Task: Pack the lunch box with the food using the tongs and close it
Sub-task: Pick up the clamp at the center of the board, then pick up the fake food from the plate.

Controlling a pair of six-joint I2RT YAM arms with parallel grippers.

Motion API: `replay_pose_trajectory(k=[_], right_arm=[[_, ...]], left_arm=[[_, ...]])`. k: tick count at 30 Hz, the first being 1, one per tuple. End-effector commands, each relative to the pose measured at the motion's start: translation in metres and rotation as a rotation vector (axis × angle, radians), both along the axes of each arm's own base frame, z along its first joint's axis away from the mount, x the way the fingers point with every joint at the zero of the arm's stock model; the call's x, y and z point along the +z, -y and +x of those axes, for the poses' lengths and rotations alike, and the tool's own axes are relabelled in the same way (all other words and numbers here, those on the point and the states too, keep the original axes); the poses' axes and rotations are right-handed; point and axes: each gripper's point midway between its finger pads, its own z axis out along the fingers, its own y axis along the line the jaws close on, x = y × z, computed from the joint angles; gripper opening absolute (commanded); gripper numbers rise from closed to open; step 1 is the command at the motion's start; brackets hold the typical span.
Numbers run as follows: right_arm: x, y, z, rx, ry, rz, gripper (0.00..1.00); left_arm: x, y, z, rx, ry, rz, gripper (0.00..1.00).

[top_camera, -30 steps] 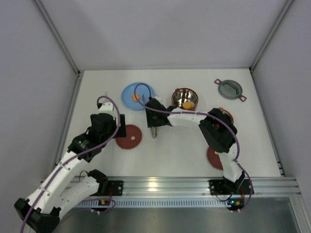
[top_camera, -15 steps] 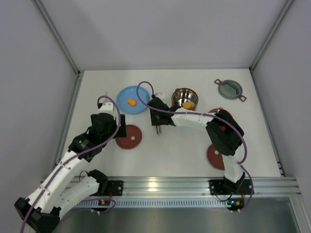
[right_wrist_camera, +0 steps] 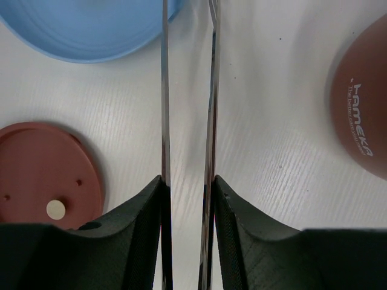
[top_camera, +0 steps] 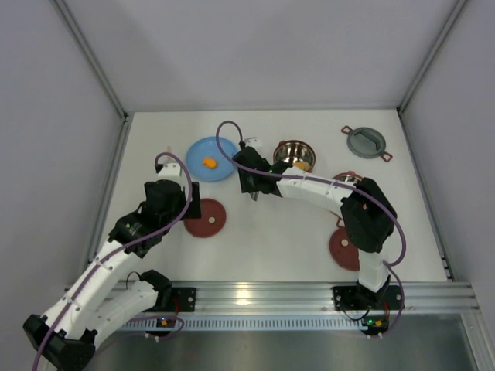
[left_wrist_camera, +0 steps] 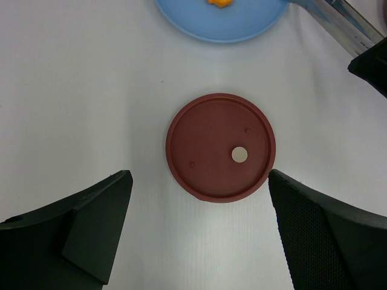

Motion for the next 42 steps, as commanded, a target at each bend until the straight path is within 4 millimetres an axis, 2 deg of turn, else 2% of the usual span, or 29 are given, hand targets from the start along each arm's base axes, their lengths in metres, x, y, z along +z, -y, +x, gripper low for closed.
replay_pose_trajectory(k=[1,12,16,18,19,20,21,22,23,24,25,28,29,30,37,42], right_arm=[[0.057,-0.003,0.0,0.002,0.098,0.031,0.36],[0.082,0.001,-0.005,-0.013,0.133,0.01,0.34],[0.097,-0.011,-0.008,0.035,0.149,0.039,0.34],[0.096,-0.021,-0.01,0.073,0.141,0.038,0.35],[0.105,-0.03,-0.009,0.093,0.149,0.061,0.34],[0.099,-0.034,-0.009,0.106,0.137,0.044,0.35],[0.108,-0.04,-0.006,0.114,0.15,0.059,0.35],[0.109,-0.046,-0.006,0.126,0.146,0.064,0.35],[0.101,-0.05,-0.004,0.136,0.134,0.049,0.35],[0.107,-0.055,-0.001,0.141,0.142,0.059,0.35],[0.097,-0.061,0.0,0.15,0.125,0.046,0.35],[0.096,-0.074,0.005,0.174,0.118,0.051,0.35],[0.086,-0.077,0.007,0.175,0.107,0.041,0.35],[0.086,-0.08,0.008,0.179,0.107,0.047,0.35],[0.061,-0.09,0.015,0.193,0.096,0.018,0.36],[0.054,-0.093,0.018,0.205,0.099,0.001,0.39]], left_arm=[[0.005,0.0,0.003,0.004,0.021,0.003,0.99],[0.006,0.0,0.003,0.001,0.024,0.0,0.99],[0.006,0.0,0.002,0.001,0.023,0.001,0.99],[0.005,0.001,0.003,0.0,0.021,0.001,0.99],[0.005,0.0,0.002,0.002,0.02,0.002,0.99],[0.005,0.0,0.002,0.002,0.02,0.002,0.99],[0.005,0.0,0.002,0.003,0.022,0.002,0.99],[0.005,-0.001,0.002,0.004,0.02,0.003,0.99],[0.005,0.0,0.002,0.003,0.022,0.002,0.99],[0.005,0.0,0.002,0.003,0.02,0.003,0.99],[0.005,0.0,0.003,0.004,0.021,0.003,0.99],[0.005,0.0,0.002,0.004,0.02,0.004,0.99],[0.005,0.0,0.002,0.004,0.02,0.004,0.99],[0.005,-0.001,0.002,0.003,0.02,0.005,0.99],[0.005,0.0,0.003,0.002,0.02,0.005,0.99],[0.005,0.0,0.003,0.002,0.019,0.003,0.99]])
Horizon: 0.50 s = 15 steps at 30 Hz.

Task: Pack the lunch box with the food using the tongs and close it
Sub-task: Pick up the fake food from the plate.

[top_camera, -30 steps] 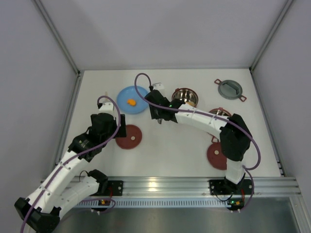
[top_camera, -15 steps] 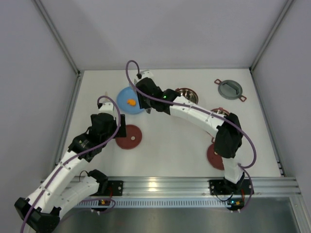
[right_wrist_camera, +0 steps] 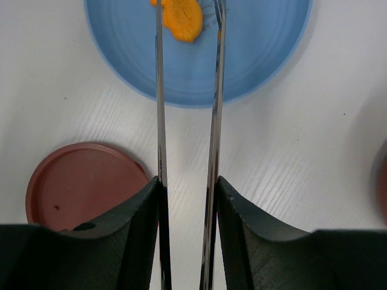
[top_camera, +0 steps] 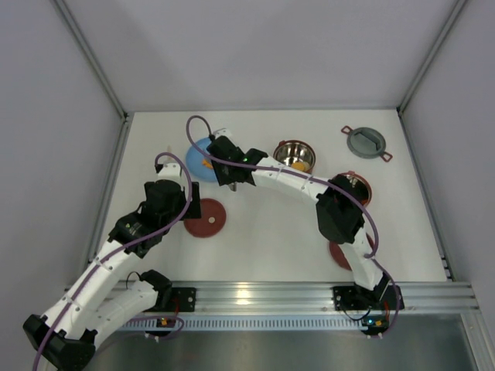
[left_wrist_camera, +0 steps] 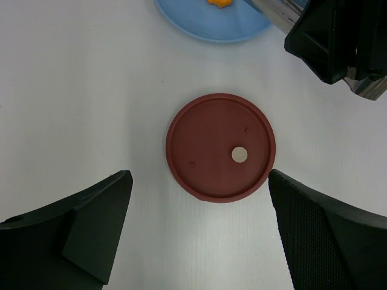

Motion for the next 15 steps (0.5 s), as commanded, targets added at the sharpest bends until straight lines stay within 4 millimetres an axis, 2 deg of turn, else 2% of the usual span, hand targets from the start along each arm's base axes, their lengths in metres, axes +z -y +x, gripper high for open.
replay_pose_trajectory(k=[1,15], right_arm=[[0.027,-0.018,0.001,0.034,0.056,0.042,0.39],[0.01,-0.015,-0.013,0.06,0.028,-0.002,0.41]], left_arm=[[0.005,0.0,0.003,0.001,0.019,0.004,0.99],[0.005,0.0,0.003,0.003,0.02,0.003,0.99]])
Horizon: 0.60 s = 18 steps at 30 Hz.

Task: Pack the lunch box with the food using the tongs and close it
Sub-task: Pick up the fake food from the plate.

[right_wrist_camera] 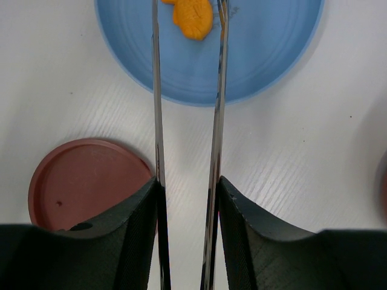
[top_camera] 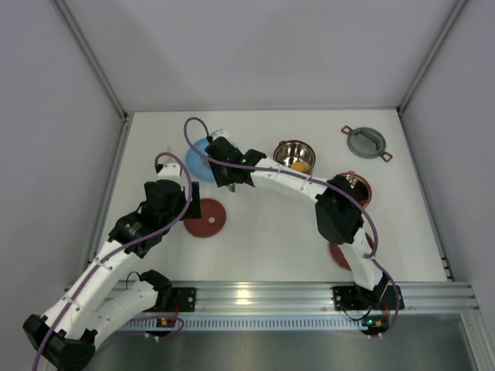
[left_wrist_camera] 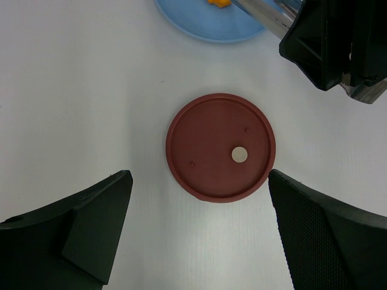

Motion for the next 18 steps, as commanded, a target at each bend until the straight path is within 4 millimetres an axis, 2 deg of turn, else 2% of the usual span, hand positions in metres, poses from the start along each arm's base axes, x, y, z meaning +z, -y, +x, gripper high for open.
replay_pose_trajectory(k=[1,8,18], right_arm=[[0.01,-0.012,-0.012,0.039,0.025,0.003,0.41],[-0.005,-0.003,-0.015,0.029,0.016,-0.041,0.41],[-0.003,0.007,-0.015,0.01,0.034,-0.073,0.41]], left_arm=[[0.005,0.0,0.002,0.003,0.018,0.004,0.99],[0.005,0.0,0.003,0.002,0.02,0.005,0.99],[0.005,0.0,0.002,0.003,0.018,0.004,0.99]])
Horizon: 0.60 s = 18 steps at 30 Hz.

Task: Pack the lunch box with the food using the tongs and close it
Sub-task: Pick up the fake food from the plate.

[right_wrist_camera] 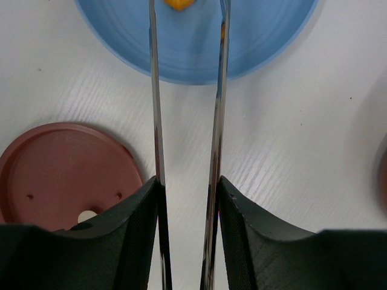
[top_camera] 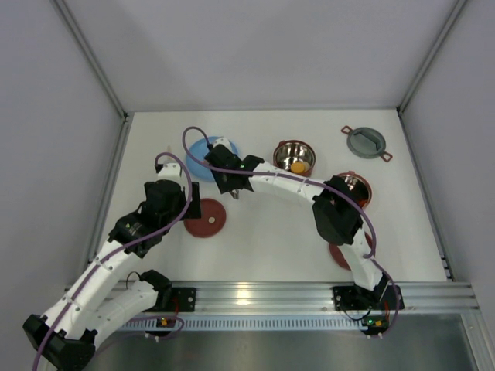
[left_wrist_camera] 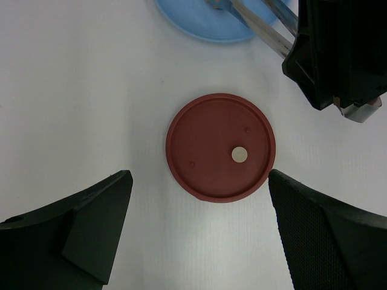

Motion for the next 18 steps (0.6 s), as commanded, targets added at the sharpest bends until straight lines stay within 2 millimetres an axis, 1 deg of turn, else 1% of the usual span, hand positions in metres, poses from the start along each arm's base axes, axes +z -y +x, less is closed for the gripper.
replay_pose_trajectory(k=[1,9,18], right_arm=[[0.0175,-0.0039,-0.0045,0.014,0.041,-0.002,0.41],[0.0192,-0.0098,-0.0095,0.036,0.035,-0.003,0.4],[0.0153,-0.0129,-0.0121,0.051,0.03,-0.028,0.39]], left_arm=[[0.0042,-0.0003,0.0026,0.004,0.017,0.006,0.99],[0.0045,-0.0006,0.0029,0.006,0.019,0.005,0.99],[0.0046,-0.0003,0.0025,0.005,0.019,0.004,0.99]])
